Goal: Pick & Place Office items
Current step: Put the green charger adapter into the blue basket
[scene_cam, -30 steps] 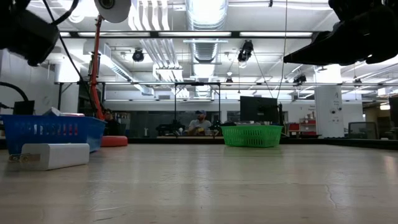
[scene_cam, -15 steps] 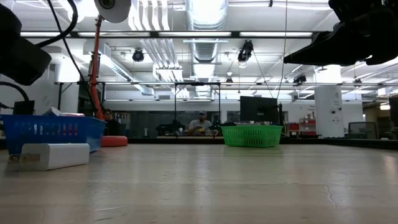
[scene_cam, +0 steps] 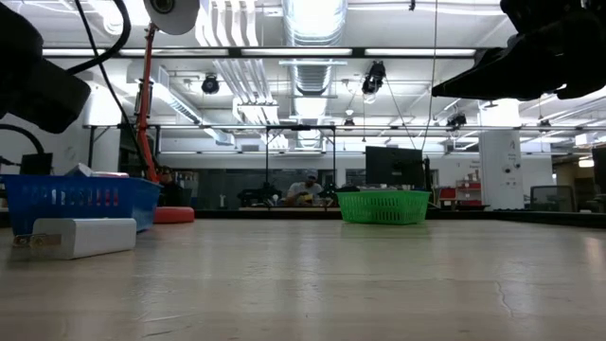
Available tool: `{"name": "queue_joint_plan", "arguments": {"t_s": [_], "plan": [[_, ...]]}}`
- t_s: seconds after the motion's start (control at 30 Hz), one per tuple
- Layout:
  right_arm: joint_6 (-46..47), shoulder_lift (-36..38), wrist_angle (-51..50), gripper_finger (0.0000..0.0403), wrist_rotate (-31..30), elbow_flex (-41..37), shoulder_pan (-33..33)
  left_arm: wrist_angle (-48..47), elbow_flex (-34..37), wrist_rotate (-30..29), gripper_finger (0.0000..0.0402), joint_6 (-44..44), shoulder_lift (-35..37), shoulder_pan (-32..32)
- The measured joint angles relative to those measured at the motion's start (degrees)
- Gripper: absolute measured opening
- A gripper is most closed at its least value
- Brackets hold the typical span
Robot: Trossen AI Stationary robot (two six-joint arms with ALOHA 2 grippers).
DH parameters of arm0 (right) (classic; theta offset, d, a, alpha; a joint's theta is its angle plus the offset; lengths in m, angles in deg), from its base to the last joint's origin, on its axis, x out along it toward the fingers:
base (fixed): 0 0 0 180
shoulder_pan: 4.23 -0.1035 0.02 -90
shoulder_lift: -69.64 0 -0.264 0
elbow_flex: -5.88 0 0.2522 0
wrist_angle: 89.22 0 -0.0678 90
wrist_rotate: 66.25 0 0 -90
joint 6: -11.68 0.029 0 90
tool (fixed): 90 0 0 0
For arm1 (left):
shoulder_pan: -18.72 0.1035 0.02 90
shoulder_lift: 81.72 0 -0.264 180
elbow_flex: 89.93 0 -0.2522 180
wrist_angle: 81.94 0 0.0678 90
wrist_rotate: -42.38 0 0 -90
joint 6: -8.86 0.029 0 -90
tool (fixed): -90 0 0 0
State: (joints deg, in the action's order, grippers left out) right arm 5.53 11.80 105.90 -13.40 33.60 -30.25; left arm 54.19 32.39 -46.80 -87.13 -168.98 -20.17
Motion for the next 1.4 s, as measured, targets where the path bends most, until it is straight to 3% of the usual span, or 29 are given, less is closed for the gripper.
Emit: {"name": "queue_joint_plan", "arguments": {"t_s": [1.4], "plan": [[0.02,0.0,0.02,0.0231,0.07,0.0,0.0,0.04,0.11,-0.41,0.0259,-1.77,-2.15,0.2]]}}
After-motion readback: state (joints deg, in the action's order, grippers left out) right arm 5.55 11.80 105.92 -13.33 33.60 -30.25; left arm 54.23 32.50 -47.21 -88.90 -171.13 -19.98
